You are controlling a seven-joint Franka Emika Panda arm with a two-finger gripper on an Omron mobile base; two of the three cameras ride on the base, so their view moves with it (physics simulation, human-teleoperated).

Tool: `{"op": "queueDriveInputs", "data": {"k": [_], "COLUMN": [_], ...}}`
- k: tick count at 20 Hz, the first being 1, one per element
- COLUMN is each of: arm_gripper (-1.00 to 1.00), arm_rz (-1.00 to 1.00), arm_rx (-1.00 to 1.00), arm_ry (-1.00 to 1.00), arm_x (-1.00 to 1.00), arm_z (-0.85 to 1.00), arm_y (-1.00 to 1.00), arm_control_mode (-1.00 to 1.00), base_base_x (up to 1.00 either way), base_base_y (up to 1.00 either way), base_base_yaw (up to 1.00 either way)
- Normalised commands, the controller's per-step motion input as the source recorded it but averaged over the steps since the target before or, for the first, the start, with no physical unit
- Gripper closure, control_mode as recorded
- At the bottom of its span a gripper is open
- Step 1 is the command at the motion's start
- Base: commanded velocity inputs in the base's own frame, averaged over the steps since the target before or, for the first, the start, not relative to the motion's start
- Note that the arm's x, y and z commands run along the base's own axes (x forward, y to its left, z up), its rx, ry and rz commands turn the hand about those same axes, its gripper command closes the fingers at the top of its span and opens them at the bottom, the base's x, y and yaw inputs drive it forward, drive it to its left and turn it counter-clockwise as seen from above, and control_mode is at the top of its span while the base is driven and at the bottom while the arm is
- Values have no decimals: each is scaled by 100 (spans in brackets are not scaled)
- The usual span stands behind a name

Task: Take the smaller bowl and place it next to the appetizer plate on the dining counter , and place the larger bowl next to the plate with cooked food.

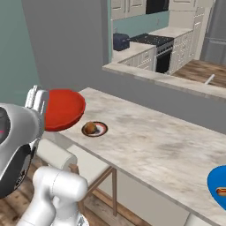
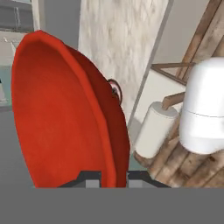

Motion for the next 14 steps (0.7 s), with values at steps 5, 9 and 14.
{"op": "queueDriveInputs", "data": {"k": [5,9,14], "arm_gripper": [100,100,100], "arm_rz": [0,0,0], "arm_rx": [13,7,0], "arm_ry": [17,9,18], "arm_x": [97,100,100], "arm_z": [-95,-100,-100], "arm_y": [-62,-40,-28], "arm_control_mode": [-100,-100,-100], "base_base_x": [0,0,0], "base_base_y": [0,0,0], "base_base_yaw": [0,0,0]}}
